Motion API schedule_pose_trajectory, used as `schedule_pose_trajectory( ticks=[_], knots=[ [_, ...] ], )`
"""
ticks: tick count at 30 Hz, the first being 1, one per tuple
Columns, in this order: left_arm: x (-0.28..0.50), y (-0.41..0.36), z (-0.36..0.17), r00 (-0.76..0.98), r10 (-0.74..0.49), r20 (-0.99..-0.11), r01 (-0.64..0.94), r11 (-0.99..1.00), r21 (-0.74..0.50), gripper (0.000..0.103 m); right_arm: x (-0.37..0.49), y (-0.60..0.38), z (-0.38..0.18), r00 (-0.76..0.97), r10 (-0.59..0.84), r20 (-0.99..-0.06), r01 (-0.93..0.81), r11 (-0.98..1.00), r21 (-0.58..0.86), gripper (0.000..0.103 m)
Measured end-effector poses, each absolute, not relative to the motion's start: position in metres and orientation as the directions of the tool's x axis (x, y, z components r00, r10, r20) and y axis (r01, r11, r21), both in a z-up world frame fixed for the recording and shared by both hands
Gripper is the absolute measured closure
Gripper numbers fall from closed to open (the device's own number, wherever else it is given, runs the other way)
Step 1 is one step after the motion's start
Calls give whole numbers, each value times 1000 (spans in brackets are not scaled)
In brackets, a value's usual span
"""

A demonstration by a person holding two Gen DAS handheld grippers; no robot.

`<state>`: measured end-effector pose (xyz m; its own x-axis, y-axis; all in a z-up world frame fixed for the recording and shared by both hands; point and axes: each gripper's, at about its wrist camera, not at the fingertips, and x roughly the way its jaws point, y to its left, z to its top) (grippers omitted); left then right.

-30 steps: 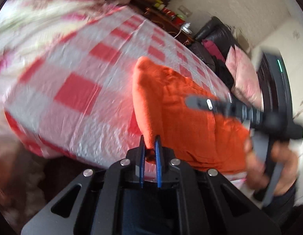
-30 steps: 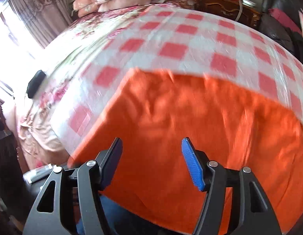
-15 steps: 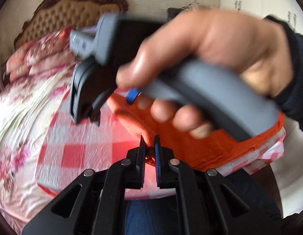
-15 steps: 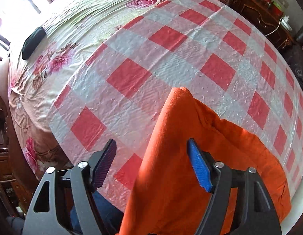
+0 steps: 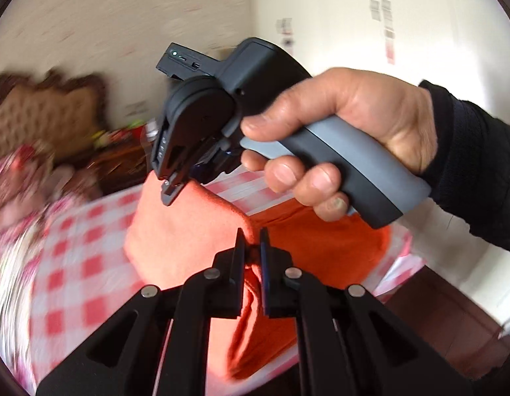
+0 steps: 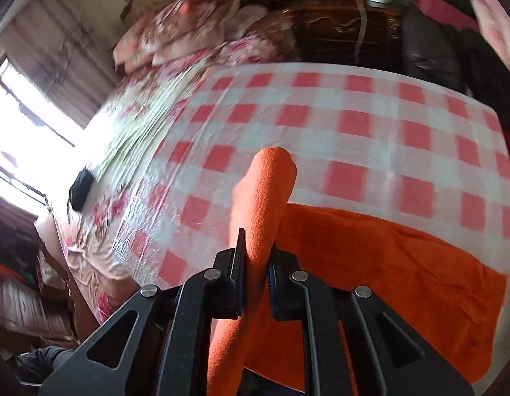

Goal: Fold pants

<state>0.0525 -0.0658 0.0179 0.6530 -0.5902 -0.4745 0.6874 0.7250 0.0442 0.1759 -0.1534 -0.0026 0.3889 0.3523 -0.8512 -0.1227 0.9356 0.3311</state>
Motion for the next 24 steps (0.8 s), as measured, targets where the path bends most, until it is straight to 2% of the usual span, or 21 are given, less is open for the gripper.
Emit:
schedule_pose_trajectory(
  ticks=[5,11,13,14,15,16,18,22,24],
  knots=[
    [40,-164,-16,612,-622,-489,759,635,143,96,147,-260,-28,421,355,-835,11,918,396,93],
    [20,-223,-86,671,-538,-510,725,620,300,94,137,-327,-104,368,346,-863,90,911,403,92],
    [11,-227,-101,695,-519,-498,708,616,347,88,138,-332,-122,346,356,-868,99,906,411,90],
    [5,-228,-105,710,-513,-482,696,613,374,75,138,-335,-125,347,364,-864,100,902,420,81],
    [1,-228,-107,719,-512,-470,689,614,386,60,136,-336,-126,350,369,-861,99,899,426,79],
    [-3,-227,-108,732,-508,-453,677,617,401,58,136,-337,-127,356,380,-854,92,895,436,78],
    [-7,-229,-110,731,-507,-457,680,606,413,57,135,-340,-127,360,379,-853,89,896,436,74],
    [-7,-237,-114,743,-488,-458,666,608,432,57,128,-340,-128,364,360,-859,83,906,416,73],
    [-12,-242,-114,736,-487,-469,673,600,433,62,127,-340,-128,365,358,-859,74,909,410,73]
  ],
)
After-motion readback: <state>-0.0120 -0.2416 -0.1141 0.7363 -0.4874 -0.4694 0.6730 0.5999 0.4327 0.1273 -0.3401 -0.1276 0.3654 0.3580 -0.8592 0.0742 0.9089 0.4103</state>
